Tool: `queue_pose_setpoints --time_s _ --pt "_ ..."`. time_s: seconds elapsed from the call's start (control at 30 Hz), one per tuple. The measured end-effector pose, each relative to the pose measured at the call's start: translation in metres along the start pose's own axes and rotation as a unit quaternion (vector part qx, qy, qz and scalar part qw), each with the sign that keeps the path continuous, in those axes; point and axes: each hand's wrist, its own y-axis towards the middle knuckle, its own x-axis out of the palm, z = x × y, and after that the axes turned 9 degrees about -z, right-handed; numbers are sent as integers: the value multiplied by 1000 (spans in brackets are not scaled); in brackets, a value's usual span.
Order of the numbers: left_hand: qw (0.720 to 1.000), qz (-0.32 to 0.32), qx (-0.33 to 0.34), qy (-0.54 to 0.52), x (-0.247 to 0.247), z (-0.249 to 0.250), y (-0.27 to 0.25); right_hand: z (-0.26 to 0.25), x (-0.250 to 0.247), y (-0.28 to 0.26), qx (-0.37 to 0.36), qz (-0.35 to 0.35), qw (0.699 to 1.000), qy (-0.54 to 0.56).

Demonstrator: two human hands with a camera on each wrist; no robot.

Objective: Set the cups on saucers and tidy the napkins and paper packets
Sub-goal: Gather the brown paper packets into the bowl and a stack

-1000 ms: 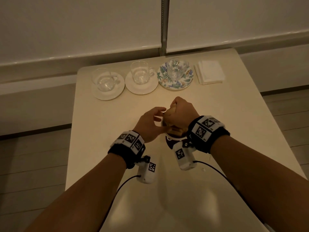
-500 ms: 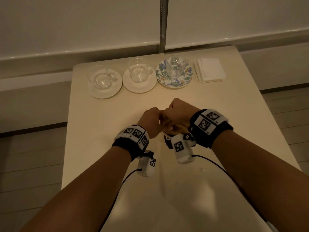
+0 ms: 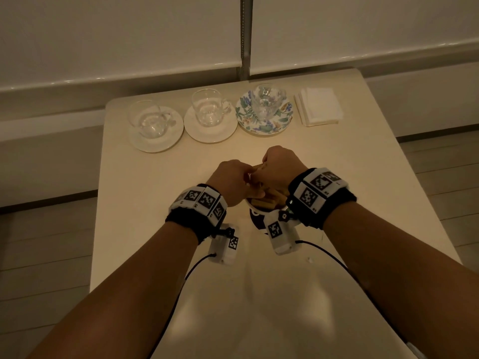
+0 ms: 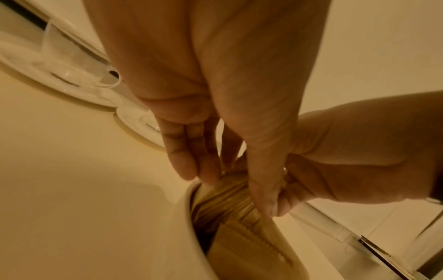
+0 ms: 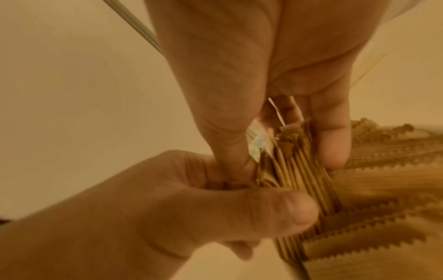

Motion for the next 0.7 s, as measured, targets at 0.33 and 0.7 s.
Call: queue_pose_setpoints --time_s 0.33,0.7 --pt "998 44 8 -54 1 -12 3 20 -12 -5 -84 -32 996 -5" --pt "997 71 34 -13 12 -14 2 34 10 1 -114 61 990 -57"
